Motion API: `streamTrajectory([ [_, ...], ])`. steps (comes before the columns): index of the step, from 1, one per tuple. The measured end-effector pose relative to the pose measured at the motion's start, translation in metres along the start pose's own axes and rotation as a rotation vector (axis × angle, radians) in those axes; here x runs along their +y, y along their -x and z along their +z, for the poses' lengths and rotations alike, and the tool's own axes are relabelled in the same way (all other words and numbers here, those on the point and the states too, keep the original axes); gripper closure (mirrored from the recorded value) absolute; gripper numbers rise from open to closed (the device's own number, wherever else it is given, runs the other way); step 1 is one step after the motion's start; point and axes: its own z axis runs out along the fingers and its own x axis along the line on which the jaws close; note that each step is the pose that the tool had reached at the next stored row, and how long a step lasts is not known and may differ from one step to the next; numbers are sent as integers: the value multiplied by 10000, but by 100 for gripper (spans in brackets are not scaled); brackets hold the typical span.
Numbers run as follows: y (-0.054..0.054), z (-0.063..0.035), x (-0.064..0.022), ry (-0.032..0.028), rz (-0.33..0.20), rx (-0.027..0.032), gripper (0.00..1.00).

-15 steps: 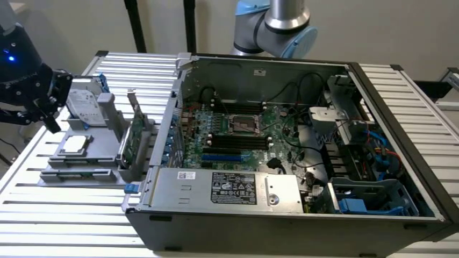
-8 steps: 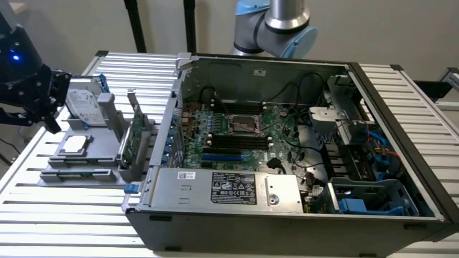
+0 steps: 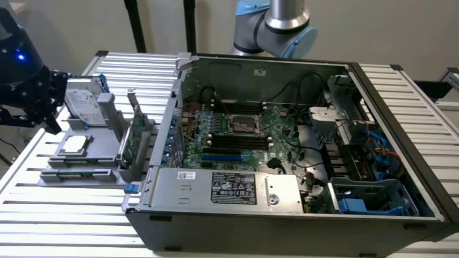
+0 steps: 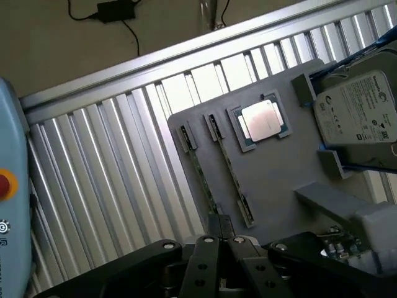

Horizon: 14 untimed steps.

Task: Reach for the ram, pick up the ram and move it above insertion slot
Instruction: 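Pick up the ram and move it above insertion slot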

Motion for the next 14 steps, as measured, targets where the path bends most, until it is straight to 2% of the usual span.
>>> streamTrajectory([
  [14, 0, 31, -1, -97, -2539, 64, 89],
])
